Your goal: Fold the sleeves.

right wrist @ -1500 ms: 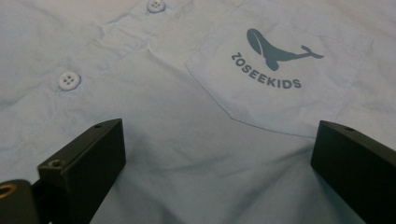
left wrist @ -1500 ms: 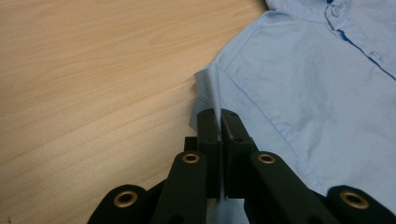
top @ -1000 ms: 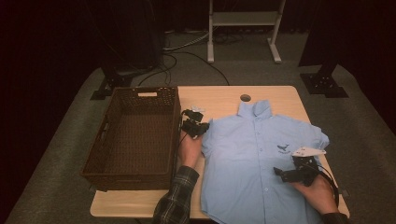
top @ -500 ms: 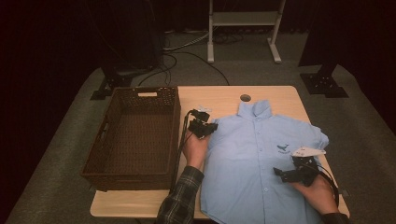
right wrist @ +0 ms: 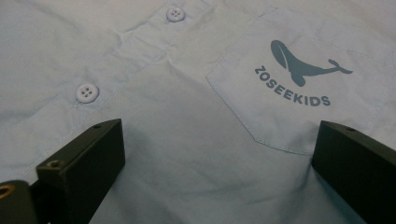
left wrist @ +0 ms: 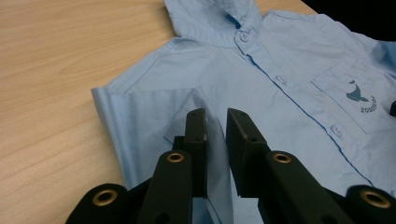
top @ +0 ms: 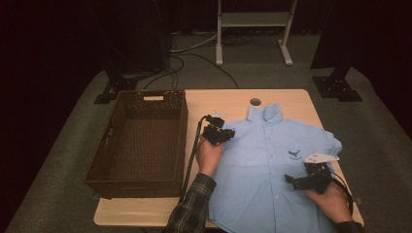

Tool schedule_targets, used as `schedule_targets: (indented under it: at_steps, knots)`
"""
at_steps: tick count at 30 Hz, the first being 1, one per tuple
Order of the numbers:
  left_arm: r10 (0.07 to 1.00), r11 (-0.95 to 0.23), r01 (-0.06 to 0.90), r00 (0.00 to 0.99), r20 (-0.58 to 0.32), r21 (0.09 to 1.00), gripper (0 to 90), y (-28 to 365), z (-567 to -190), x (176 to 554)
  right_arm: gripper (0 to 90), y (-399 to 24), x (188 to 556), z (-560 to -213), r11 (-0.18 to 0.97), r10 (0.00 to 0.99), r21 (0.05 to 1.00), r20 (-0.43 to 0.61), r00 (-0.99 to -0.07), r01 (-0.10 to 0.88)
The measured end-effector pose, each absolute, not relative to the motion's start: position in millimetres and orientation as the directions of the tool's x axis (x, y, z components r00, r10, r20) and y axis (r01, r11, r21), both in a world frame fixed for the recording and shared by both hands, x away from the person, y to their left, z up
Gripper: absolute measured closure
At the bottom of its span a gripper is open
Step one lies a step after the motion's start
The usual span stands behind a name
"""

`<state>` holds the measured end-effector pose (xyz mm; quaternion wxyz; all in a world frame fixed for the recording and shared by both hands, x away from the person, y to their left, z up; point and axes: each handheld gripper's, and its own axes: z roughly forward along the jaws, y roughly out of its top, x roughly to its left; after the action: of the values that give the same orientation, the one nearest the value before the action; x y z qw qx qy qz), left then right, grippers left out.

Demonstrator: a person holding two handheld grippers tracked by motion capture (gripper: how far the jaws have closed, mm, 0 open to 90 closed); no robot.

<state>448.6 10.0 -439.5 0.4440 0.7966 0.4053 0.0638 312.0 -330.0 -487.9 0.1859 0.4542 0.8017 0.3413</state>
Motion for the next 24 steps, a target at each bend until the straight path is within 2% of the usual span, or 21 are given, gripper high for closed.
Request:
schedule_targets:
  at_steps: [7,12,24]
  knots:
    - [0.681,-0.288,0.569,0.687,-0.254,0.770,73.0,2,-435,445,1.4,-330,312,-488,0.355,0.855,0.716,0.012,-0.519,0.601]
    - [0.669,-0.299,0.561,0.700,-0.250,0.772,63.7,2,-432,443,1.5,-330,312,-488,0.356,0.854,0.716,0.012,-0.520,0.601]
    - [0.629,-0.370,0.528,0.748,-0.212,0.764,8.8,6,-429,419,1.4,-332,311,-488,0.361,0.851,0.715,0.010,-0.526,0.599]
